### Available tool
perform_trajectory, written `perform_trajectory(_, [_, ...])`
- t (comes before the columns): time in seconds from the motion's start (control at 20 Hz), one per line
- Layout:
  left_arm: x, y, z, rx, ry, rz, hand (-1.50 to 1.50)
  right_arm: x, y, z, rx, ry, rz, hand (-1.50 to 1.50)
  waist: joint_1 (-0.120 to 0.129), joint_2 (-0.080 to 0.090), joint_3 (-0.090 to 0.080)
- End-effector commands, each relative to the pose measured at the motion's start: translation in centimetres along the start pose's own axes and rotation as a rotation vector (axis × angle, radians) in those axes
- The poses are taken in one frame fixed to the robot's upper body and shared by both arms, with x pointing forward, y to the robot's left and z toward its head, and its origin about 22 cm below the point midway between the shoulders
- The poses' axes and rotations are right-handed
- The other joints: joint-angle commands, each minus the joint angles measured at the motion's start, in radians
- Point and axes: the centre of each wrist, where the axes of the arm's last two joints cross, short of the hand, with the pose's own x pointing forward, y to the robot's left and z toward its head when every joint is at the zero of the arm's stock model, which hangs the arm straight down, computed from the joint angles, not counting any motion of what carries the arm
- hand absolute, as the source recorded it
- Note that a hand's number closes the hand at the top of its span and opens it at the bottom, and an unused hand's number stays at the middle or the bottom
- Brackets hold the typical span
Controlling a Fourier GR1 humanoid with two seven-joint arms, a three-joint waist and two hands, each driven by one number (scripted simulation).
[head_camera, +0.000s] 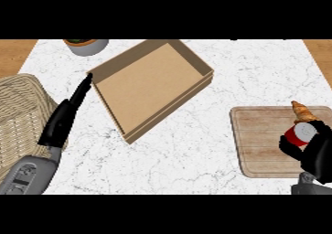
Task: Pick the can from the cutting board and place it in the cardboard box
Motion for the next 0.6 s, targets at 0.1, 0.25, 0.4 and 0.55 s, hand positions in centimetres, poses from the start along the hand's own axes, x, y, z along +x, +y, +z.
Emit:
perform_trajectory(0.1, [-4.4, 0.4, 2.9, 0.005, 0.155, 0.012, 0.0, -0.3, 0.9, 1.4, -0.11, 0.008, 0.045, 1.5, 0.007, 0.019, -0.02])
perform_trajectory(0.25, [-3.3, 0.2, 0.8, 0.006, 0.124, 0.008, 0.0, 6.9, 0.4, 1.8, -0.063, -0.009, 0.017, 1.5, 0.02, 0.026, -0.023])
perform_trajectory(0.4, [-0.2, -1.0, -0.3, -0.077, 0.028, 0.01, 0.0, 11.1, 1.7, 2.7, 0.135, -0.044, 0.045, 1.5, 0.169, 0.065, -0.023])
perform_trajectory(0.55, [1.8, -2.6, -1.0, -0.131, -0.038, 0.016, 0.0, 13.6, 1.7, 2.7, 0.215, -0.032, 0.064, 1.5, 0.256, 0.09, -0.019])
